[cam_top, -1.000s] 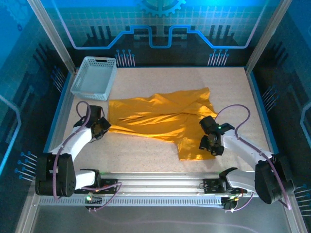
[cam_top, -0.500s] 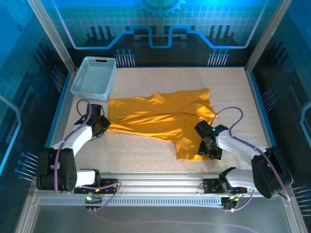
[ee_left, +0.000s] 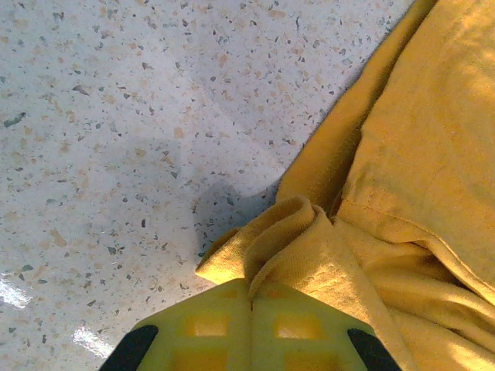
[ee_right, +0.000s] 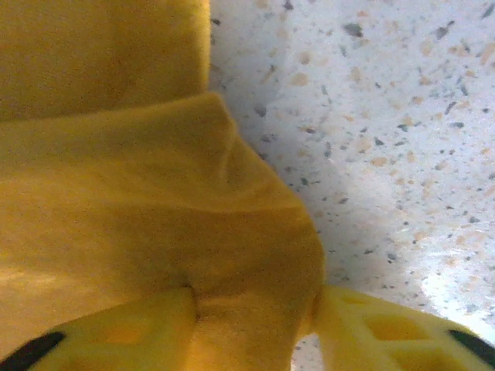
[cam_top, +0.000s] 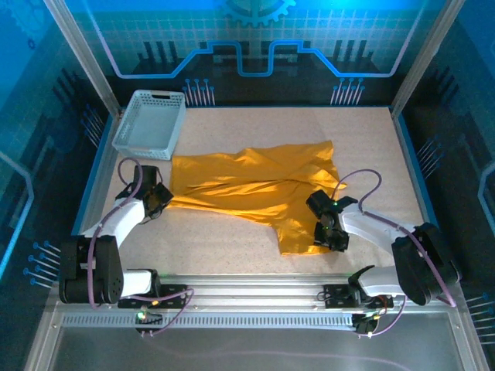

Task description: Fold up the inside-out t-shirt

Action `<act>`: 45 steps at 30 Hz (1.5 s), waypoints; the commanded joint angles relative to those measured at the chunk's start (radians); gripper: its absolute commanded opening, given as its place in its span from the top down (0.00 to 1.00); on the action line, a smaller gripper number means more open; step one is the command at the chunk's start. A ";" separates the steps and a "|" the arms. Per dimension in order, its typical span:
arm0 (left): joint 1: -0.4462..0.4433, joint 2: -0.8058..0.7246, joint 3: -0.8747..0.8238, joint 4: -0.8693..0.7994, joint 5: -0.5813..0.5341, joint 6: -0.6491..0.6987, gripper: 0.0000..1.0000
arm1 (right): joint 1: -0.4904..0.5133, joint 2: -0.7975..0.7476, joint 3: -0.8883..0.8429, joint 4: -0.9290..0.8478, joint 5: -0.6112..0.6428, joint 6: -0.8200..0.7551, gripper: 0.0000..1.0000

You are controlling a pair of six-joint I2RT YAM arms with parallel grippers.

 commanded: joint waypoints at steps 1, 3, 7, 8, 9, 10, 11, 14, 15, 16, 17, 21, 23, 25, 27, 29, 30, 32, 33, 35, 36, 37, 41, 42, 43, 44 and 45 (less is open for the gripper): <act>0.014 0.002 -0.006 0.001 0.000 0.015 1.00 | 0.013 0.016 0.001 0.026 -0.008 0.007 0.64; 0.014 0.000 -0.004 -0.004 0.005 0.017 1.00 | 0.013 0.002 0.005 0.014 0.004 0.001 0.71; 0.013 -0.010 -0.006 -0.013 0.011 0.021 1.00 | 0.013 -0.043 0.028 -0.036 0.051 -0.014 0.81; 0.013 -0.014 -0.006 -0.016 0.012 0.021 1.00 | 0.012 -0.059 0.034 -0.051 0.065 -0.018 0.84; 0.012 -0.018 -0.007 -0.018 0.016 0.022 1.00 | 0.012 -0.071 0.040 -0.064 0.077 -0.020 0.86; 0.012 -0.024 -0.010 -0.020 0.019 0.022 1.00 | 0.010 -0.086 0.048 -0.080 0.091 -0.024 0.86; 0.011 -0.032 -0.012 -0.020 0.023 0.021 1.00 | 0.009 -0.102 0.057 -0.097 0.103 -0.026 0.89; 0.010 -0.064 -0.026 -0.024 0.042 0.017 1.00 | -0.007 -0.156 0.082 -0.143 0.140 -0.036 0.97; 0.009 -0.080 -0.032 -0.028 0.047 0.016 1.00 | -0.014 -0.178 0.091 -0.154 0.149 -0.039 0.99; 0.004 -0.100 -0.041 -0.034 0.054 0.015 1.00 | -0.025 -0.202 0.100 -0.168 0.156 -0.044 1.00; -0.003 -0.124 -0.052 -0.042 0.055 0.013 1.00 | -0.039 -0.231 0.109 -0.182 0.159 -0.053 1.00; -0.055 -0.238 -0.097 -0.106 0.045 -0.012 1.00 | -0.087 -0.316 0.173 -0.262 0.184 -0.085 1.00; -0.098 -0.308 -0.122 -0.155 0.027 -0.042 1.00 | -0.122 -0.357 0.198 -0.287 0.176 -0.105 1.00; -0.149 -0.371 -0.142 -0.212 0.005 -0.084 1.00 | -0.163 -0.392 0.200 -0.282 0.142 -0.120 1.00; -0.201 -0.428 -0.165 -0.265 -0.018 -0.141 1.00 | -0.198 -0.411 0.206 -0.285 0.126 -0.135 1.00; -0.249 -0.482 -0.195 -0.313 -0.027 -0.202 1.00 | -0.236 -0.421 0.214 -0.279 0.102 -0.153 0.99; -0.263 -0.505 -0.210 -0.327 -0.026 -0.224 1.00 | -0.250 -0.425 0.218 -0.273 0.091 -0.161 0.99; -0.288 -0.561 -0.233 -0.357 -0.024 -0.270 1.00 | -0.271 -0.433 0.239 -0.276 0.086 -0.175 0.99; -0.304 -0.587 -0.237 -0.373 -0.037 -0.283 1.00 | -0.276 -0.437 0.244 -0.281 0.095 -0.182 0.99; -0.330 -0.635 -0.225 -0.407 -0.090 -0.289 1.00 | -0.297 -0.440 0.286 -0.269 0.091 -0.204 0.99; -0.330 -0.642 -0.214 -0.418 -0.112 -0.278 1.00 | -0.305 -0.434 0.297 -0.259 0.091 -0.215 0.98; -0.329 -0.636 -0.193 -0.415 -0.139 -0.257 1.00 | -0.313 -0.420 0.309 -0.235 0.075 -0.231 0.98; -0.320 -0.474 -0.065 -0.307 -0.177 -0.123 1.00 | -0.323 -0.294 0.389 -0.164 0.020 -0.276 0.97; -0.315 -0.425 -0.031 -0.289 -0.185 -0.105 1.00 | -0.324 -0.263 0.410 -0.145 0.017 -0.285 0.97; -0.308 -0.364 0.006 -0.271 -0.191 -0.087 1.00 | -0.324 -0.228 0.433 -0.122 0.011 -0.296 0.97; -0.297 -0.309 0.036 -0.245 -0.188 -0.069 1.00 | -0.327 -0.191 0.459 -0.106 0.015 -0.305 0.97; -0.286 -0.266 0.061 -0.220 -0.189 -0.057 1.00 | -0.327 -0.159 0.483 -0.085 0.013 -0.315 0.97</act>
